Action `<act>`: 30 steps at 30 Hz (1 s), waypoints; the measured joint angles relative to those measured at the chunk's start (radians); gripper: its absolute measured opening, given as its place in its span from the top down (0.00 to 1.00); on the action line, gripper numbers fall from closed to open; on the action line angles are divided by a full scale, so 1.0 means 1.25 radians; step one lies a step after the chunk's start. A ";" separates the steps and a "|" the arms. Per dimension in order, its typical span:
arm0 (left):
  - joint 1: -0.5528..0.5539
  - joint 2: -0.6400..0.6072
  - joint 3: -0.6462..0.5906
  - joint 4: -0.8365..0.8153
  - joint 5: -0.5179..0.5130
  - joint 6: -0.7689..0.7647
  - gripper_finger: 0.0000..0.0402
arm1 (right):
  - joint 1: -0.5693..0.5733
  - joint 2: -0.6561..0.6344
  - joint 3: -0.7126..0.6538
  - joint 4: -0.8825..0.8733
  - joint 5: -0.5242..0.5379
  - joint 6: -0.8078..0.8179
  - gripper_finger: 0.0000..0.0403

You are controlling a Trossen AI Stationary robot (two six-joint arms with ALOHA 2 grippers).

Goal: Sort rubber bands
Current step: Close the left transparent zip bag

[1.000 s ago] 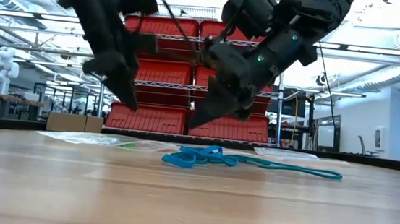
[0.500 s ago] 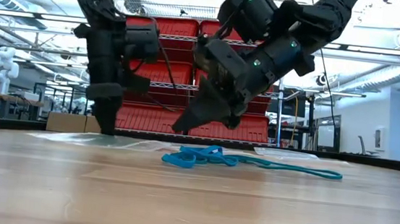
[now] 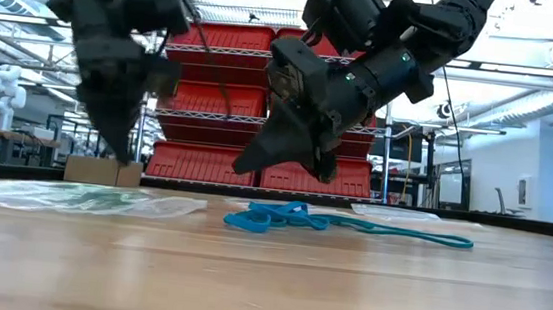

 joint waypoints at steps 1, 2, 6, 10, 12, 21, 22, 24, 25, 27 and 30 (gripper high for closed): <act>-0.001 -0.013 0.000 0.011 -0.008 -0.001 1.00 | 0.000 0.003 0.000 0.004 -0.001 0.026 0.97; -0.001 -0.027 0.000 0.026 -0.015 0.000 1.00 | 0.000 0.007 0.000 0.012 -0.002 0.043 0.95; -0.001 -0.058 0.000 0.068 -0.045 0.022 1.00 | -0.001 0.046 0.000 0.087 -0.002 0.084 0.83; 0.004 -0.061 0.000 0.073 -0.069 0.047 1.00 | -0.017 0.091 0.012 0.143 -0.001 0.123 0.70; 0.008 -0.060 0.000 0.073 -0.071 0.059 1.00 | -0.026 0.120 0.034 0.135 0.002 0.136 0.65; 0.019 -0.058 0.000 0.077 -0.087 0.081 1.00 | -0.026 0.231 0.208 0.021 0.018 0.068 0.68; 0.019 -0.058 0.000 0.077 -0.087 0.083 1.00 | -0.025 0.235 0.221 0.004 0.020 0.055 0.71; 0.019 -0.058 0.000 0.077 -0.087 0.084 1.00 | -0.023 0.238 0.235 -0.015 0.021 0.029 0.80; 0.019 -0.058 0.000 0.077 -0.087 0.086 1.00 | -0.023 0.239 0.238 -0.019 0.022 0.012 0.85; 0.019 -0.058 0.000 0.077 -0.087 0.099 1.00 | -0.023 0.235 0.240 -0.024 0.025 -0.021 0.95; 0.019 -0.059 0.000 0.077 -0.088 0.106 1.00 | -0.022 0.228 0.240 -0.034 0.020 -0.056 0.98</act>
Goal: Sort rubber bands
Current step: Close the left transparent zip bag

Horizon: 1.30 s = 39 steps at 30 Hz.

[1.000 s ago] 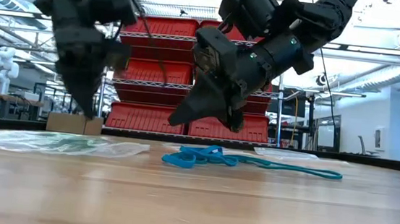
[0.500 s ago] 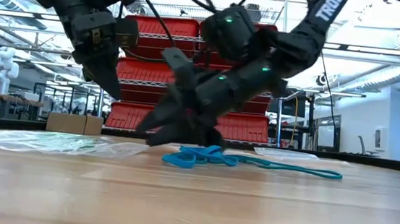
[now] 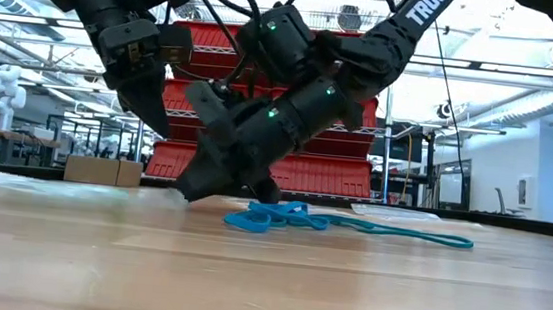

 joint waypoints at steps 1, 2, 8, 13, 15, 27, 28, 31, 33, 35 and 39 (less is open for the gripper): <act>0.000 0.000 0.000 -0.001 0.000 0.002 1.00 | 0.000 -0.005 -0.001 -0.009 -0.001 -0.012 0.98; 0.000 0.000 0.000 0.000 0.000 0.008 1.00 | 0.000 -0.009 -0.001 -0.016 -0.001 -0.026 0.99; 0.000 0.000 0.000 -0.003 0.035 0.041 1.00 | 0.000 -0.069 -0.002 -0.049 0.005 -0.135 1.00; 0.000 0.000 0.000 0.016 0.111 0.077 0.98 | 0.000 -0.134 -0.002 -0.069 0.017 -0.234 1.00; 0.000 0.000 0.000 0.025 0.146 0.080 0.95 | 0.000 -0.163 -0.001 -0.102 0.027 -0.237 1.00; 0.000 0.000 0.000 0.039 0.183 0.078 0.69 | 0.022 -0.138 -0.001 -0.255 0.005 0.065 0.73; 0.000 0.000 0.000 0.038 0.182 0.078 0.68 | 0.026 -0.132 -0.001 -0.244 0.005 0.068 0.70; 0.000 0.000 0.000 0.038 0.179 0.078 0.68 | 0.036 -0.111 -0.001 -0.223 0.005 0.081 0.64; 0.000 0.000 0.000 0.037 0.176 0.078 0.68 | 0.037 -0.096 -0.001 -0.204 0.006 0.097 0.63; 0.000 0.000 0.000 0.037 0.168 0.078 0.68 | 0.037 -0.083 -0.001 -0.191 0.008 0.113 0.63; 0.000 0.000 0.000 0.037 0.165 0.079 0.68 | 0.038 -0.065 0.002 -0.193 0.042 0.130 0.68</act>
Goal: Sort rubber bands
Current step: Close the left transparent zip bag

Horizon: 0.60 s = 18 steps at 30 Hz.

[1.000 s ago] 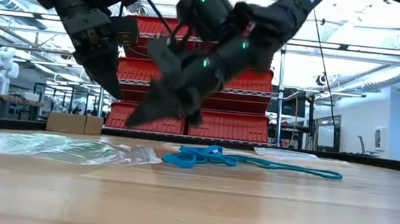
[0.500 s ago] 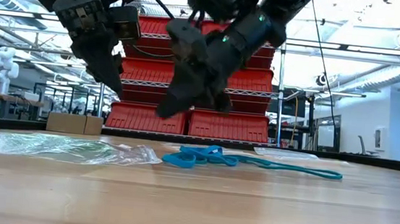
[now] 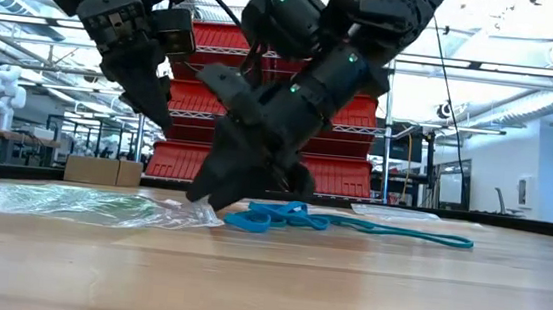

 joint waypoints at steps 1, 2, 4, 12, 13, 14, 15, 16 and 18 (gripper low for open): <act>0.000 0.000 0.000 -0.001 0.000 0.000 0.68 | 0.000 0.001 0.000 0.001 0.004 -0.003 0.71; 0.000 0.000 0.000 -0.001 -0.001 0.000 0.68 | 0.000 0.002 0.000 0.000 0.007 -0.009 0.74; 0.000 0.000 0.000 -0.001 -0.003 0.000 0.68 | 0.002 0.003 0.000 -0.001 0.029 -0.023 0.81; 0.001 0.000 0.000 0.000 -0.066 -0.002 0.72 | 0.003 0.006 -0.001 0.026 0.055 -0.102 0.98; 0.001 0.000 0.000 0.001 -0.066 -0.002 0.74 | 0.003 0.004 -0.002 0.025 0.063 -0.110 0.99; 0.001 0.000 0.000 0.002 -0.066 0.000 0.76 | 0.004 -0.001 -0.003 0.024 0.069 -0.120 1.00; 0.001 0.000 0.000 0.001 -0.065 0.002 0.78 | 0.004 -0.007 -0.003 0.024 0.072 -0.128 1.00; 0.000 0.000 0.000 0.002 -0.064 0.004 0.80 | 0.004 -0.015 -0.003 0.025 0.074 -0.137 1.00; 0.000 0.000 0.000 0.007 -0.052 0.014 0.84 | 0.004 -0.036 -0.003 0.020 0.091 -0.160 1.00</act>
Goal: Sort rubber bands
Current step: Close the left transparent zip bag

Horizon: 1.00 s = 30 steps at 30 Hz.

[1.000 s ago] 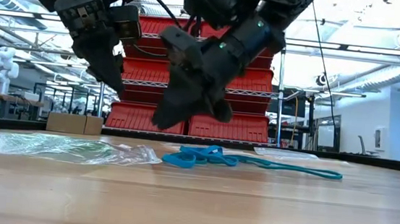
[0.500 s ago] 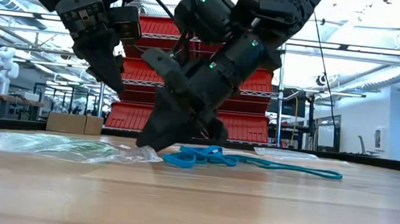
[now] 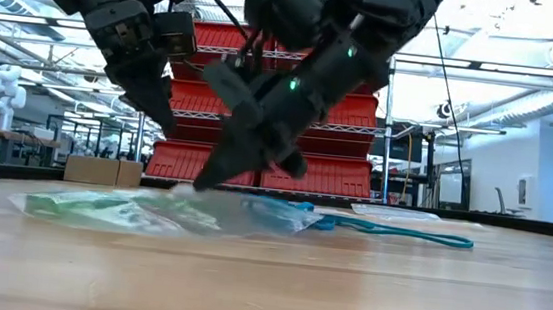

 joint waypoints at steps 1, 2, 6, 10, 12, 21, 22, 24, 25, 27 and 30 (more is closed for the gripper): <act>0.000 0.000 0.000 0.006 0.006 0.006 0.86 | 0.001 -0.012 0.000 -0.003 0.011 -0.012 1.00; 0.000 0.000 0.000 0.015 0.011 0.007 0.88 | 0.003 -0.025 0.000 -0.007 0.021 -0.023 1.00; 0.000 0.000 0.000 0.069 0.065 0.012 0.97 | 0.013 -0.085 0.000 -0.050 0.073 -0.065 1.00; 0.000 0.000 0.000 0.134 0.145 0.012 0.98 | 0.032 -0.142 0.000 -0.118 0.135 -0.091 1.00; -0.001 0.000 0.000 0.157 0.168 0.010 0.95 | 0.041 -0.167 0.000 -0.138 0.164 -0.101 1.00; -0.001 0.000 0.000 0.208 0.160 0.005 0.68 | 0.073 -0.211 0.001 -0.149 0.222 -0.134 1.00; -0.001 0.000 0.000 0.210 0.160 0.005 0.66 | 0.074 -0.211 0.001 -0.149 0.225 -0.135 1.00; -0.002 0.000 0.000 0.220 0.150 0.004 0.62 | 0.074 -0.211 0.001 -0.150 0.226 -0.136 1.00; -0.002 0.000 0.000 0.225 0.138 0.001 0.61 | 0.074 -0.211 0.001 -0.149 0.226 -0.136 1.00; -0.002 0.000 0.000 0.227 0.118 -0.002 0.59 | 0.075 -0.211 0.001 -0.150 0.227 -0.136 1.00; -0.001 0.000 0.000 0.222 0.099 -0.003 0.59 | 0.076 -0.211 0.001 -0.149 0.227 -0.138 1.00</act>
